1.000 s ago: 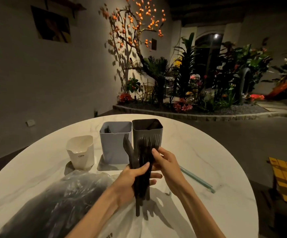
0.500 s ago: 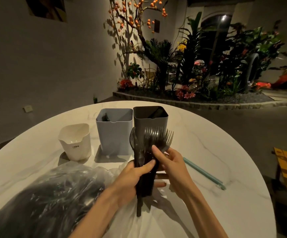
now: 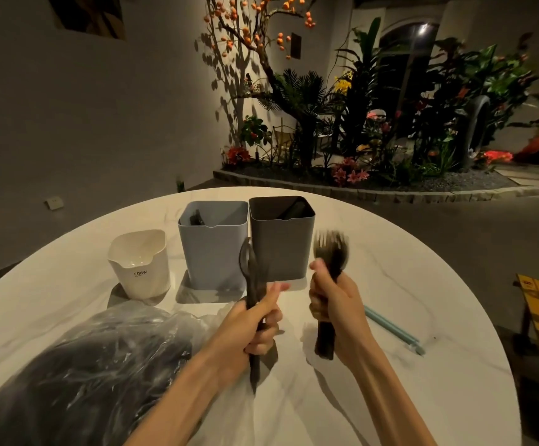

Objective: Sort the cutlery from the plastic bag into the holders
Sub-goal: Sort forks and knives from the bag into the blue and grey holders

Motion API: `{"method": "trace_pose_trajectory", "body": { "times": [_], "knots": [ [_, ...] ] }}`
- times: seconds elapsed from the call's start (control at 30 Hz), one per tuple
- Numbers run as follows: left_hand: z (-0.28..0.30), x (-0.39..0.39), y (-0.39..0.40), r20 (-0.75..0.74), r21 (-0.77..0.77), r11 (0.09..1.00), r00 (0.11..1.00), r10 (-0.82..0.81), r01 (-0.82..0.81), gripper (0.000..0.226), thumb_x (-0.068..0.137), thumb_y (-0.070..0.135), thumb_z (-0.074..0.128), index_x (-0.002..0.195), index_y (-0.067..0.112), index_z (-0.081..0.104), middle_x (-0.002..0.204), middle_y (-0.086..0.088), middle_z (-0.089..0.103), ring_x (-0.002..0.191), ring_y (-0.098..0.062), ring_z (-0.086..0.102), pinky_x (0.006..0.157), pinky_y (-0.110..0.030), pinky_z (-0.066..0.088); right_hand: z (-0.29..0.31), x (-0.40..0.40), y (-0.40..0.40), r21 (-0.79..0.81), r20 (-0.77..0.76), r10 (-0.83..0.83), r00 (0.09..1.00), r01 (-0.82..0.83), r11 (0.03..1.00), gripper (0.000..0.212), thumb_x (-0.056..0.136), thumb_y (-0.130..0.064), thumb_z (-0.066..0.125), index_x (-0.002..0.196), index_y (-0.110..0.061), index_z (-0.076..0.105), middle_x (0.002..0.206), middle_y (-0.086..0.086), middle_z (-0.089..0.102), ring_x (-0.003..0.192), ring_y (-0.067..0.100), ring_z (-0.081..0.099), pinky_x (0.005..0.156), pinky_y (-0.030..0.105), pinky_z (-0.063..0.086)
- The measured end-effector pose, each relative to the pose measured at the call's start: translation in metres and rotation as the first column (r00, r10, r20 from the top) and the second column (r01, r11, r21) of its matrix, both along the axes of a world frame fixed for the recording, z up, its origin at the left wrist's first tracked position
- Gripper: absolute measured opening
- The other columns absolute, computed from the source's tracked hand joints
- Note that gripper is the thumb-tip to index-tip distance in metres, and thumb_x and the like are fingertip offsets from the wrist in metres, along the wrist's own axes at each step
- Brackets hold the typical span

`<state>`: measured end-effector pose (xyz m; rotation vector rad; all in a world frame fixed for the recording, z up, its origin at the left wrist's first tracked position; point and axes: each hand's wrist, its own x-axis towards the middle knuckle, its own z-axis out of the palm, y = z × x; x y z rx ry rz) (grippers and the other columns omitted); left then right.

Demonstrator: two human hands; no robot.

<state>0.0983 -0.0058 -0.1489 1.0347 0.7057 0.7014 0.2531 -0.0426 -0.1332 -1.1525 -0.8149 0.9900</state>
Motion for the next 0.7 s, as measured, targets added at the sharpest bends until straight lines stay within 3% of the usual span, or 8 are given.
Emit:
{"method": "trace_pose_trajectory", "body": {
  "times": [0.1,0.2,0.3,0.37,0.5,0.6,0.7],
  "knots": [
    [0.002,-0.003,-0.002,0.123,-0.087,0.993,0.990,-0.067,0.078,0.026,0.091,0.028,0.061,0.104,0.005,0.061,0.073,-0.002,0.051,0.051,-0.007,0.027,0.044,-0.018,0.021,-0.002,-0.014,-0.003,-0.071,0.221,0.132,0.966,-0.119,0.990,0.026,0.088,-0.043,0.071,0.091,-0.017,0.070,0.056,-0.007,0.054,0.048,0.003,0.047,0.049,0.018,0.039],
    [0.002,-0.006,-0.004,0.136,-0.128,0.987,0.987,-0.082,0.100,0.029,0.084,0.027,0.055,0.101,0.004,0.060,0.073,-0.005,0.056,0.052,-0.009,0.032,0.046,-0.017,0.026,-0.004,-0.019,-0.004,-0.086,0.269,0.167,0.949,-0.149,0.985,0.030,0.084,-0.043,0.076,0.099,-0.017,0.073,0.060,-0.006,0.061,0.049,0.002,0.053,0.049,0.017,0.041],
    [0.004,-0.005,-0.006,0.100,-0.060,0.986,0.984,-0.150,0.156,0.030,0.090,0.029,0.054,0.105,0.003,0.057,0.077,-0.008,0.055,0.052,-0.010,0.035,0.046,-0.018,0.029,-0.004,-0.015,-0.004,-0.080,0.228,0.133,0.965,-0.117,0.990,0.032,0.087,-0.034,0.076,0.096,-0.004,0.070,0.060,0.004,0.058,0.046,0.005,0.050,0.046,0.017,0.039],
    [0.005,-0.005,-0.006,0.096,-0.042,0.981,0.978,-0.183,0.188,0.031,0.098,0.034,0.051,0.104,0.005,0.060,0.078,-0.009,0.054,0.052,-0.011,0.038,0.046,-0.019,0.032,-0.004,-0.012,-0.003,-0.062,0.168,0.084,0.982,-0.075,0.995,0.027,0.089,-0.031,0.074,0.093,-0.004,0.067,0.055,0.000,0.052,0.044,0.005,0.045,0.045,0.017,0.038],
    [0.004,-0.007,-0.004,0.031,-0.019,0.958,0.958,-0.284,0.285,0.048,0.101,0.047,0.043,0.078,0.007,0.056,0.066,-0.005,0.042,0.045,-0.009,0.030,0.043,-0.017,0.028,-0.002,-0.008,0.000,-0.025,0.084,0.039,0.996,-0.037,0.999,0.022,0.090,-0.029,0.072,0.088,-0.010,0.064,0.052,-0.003,0.045,0.044,0.006,0.039,0.045,0.018,0.035],
    [0.003,-0.008,-0.005,0.043,-0.064,0.952,0.953,-0.298,0.301,0.035,0.099,0.039,0.047,0.087,0.007,0.051,0.069,-0.003,0.045,0.047,-0.009,0.027,0.044,-0.016,0.023,-0.003,-0.009,-0.002,-0.040,0.136,0.084,0.987,-0.079,0.996,0.030,0.089,-0.035,0.073,0.083,-0.006,0.064,0.052,-0.003,0.044,0.044,0.007,0.039,0.045,0.018,0.036],
    [0.005,-0.005,-0.009,0.047,-0.067,0.965,0.966,-0.253,0.255,0.036,0.096,0.037,0.049,0.101,0.002,0.055,0.074,-0.007,0.055,0.050,-0.010,0.035,0.046,-0.018,0.029,-0.003,-0.013,-0.002,-0.045,0.179,0.082,0.980,-0.076,0.996,0.034,0.089,-0.036,0.072,0.082,-0.004,0.066,0.051,-0.003,0.045,0.044,0.006,0.043,0.046,0.017,0.038]
  ]
}}
